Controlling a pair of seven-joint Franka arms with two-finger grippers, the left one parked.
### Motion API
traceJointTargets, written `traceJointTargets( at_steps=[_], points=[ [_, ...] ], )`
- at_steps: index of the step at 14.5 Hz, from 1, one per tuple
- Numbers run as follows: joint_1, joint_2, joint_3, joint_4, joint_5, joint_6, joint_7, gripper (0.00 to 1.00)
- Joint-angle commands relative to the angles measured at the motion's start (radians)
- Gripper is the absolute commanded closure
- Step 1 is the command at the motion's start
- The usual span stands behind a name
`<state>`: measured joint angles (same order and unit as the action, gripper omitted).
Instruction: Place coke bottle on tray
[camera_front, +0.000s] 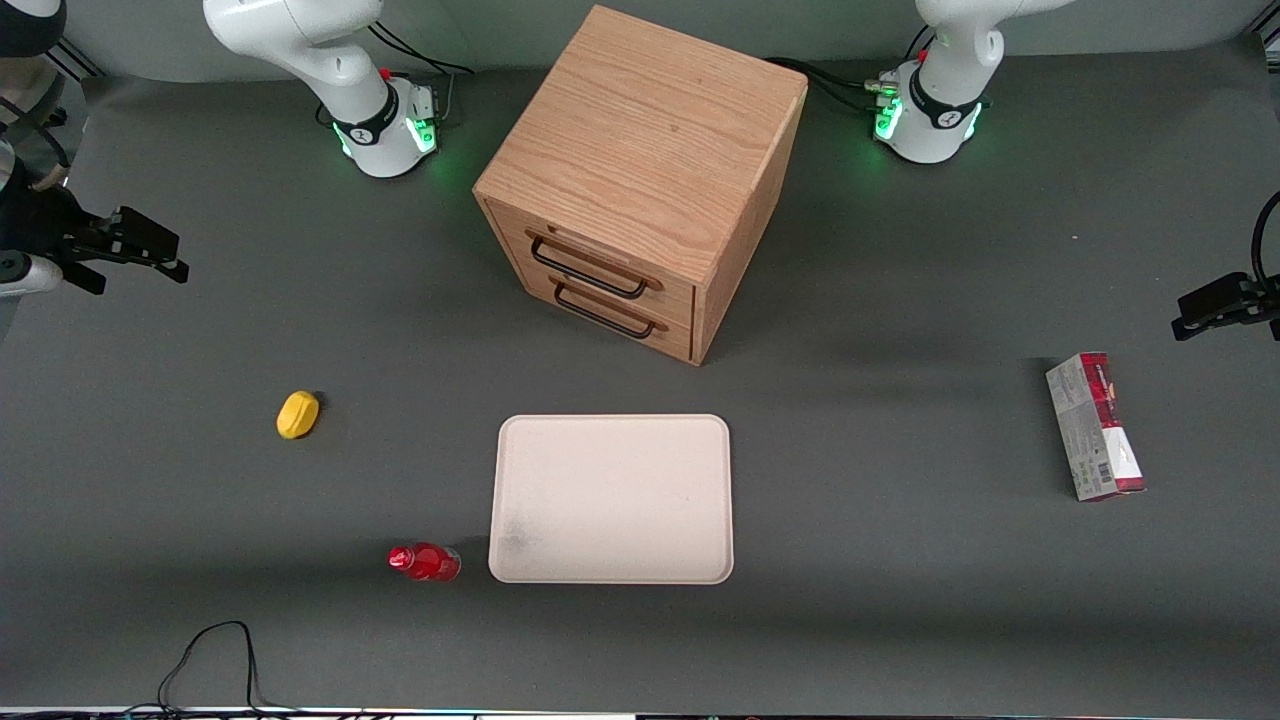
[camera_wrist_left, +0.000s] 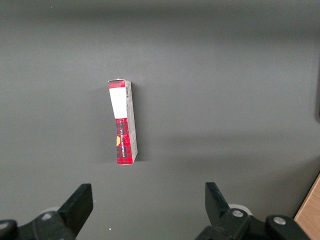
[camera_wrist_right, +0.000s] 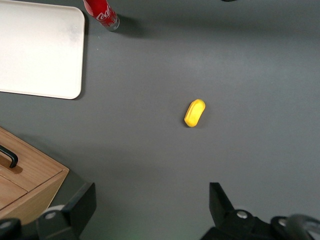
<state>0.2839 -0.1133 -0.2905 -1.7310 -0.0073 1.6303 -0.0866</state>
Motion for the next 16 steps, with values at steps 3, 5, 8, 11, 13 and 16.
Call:
traceJointTargets(
  at_steps=[3,5,8,11,13,16],
  points=[
    [0.017,-0.006,-0.009,-0.007,-0.011,0.002,0.033,0.0],
    [0.014,0.0,-0.004,-0.01,-0.011,0.005,0.039,0.0],
    [0.0,0.038,-0.002,0.028,0.053,0.019,0.041,0.0],
    [-0.058,0.2,0.058,0.254,0.095,0.002,0.039,0.0],
    [-0.153,0.315,0.183,0.408,0.087,-0.033,0.042,0.0],
    [-0.207,0.524,0.298,0.637,0.081,-0.024,0.134,0.0]
  ],
)
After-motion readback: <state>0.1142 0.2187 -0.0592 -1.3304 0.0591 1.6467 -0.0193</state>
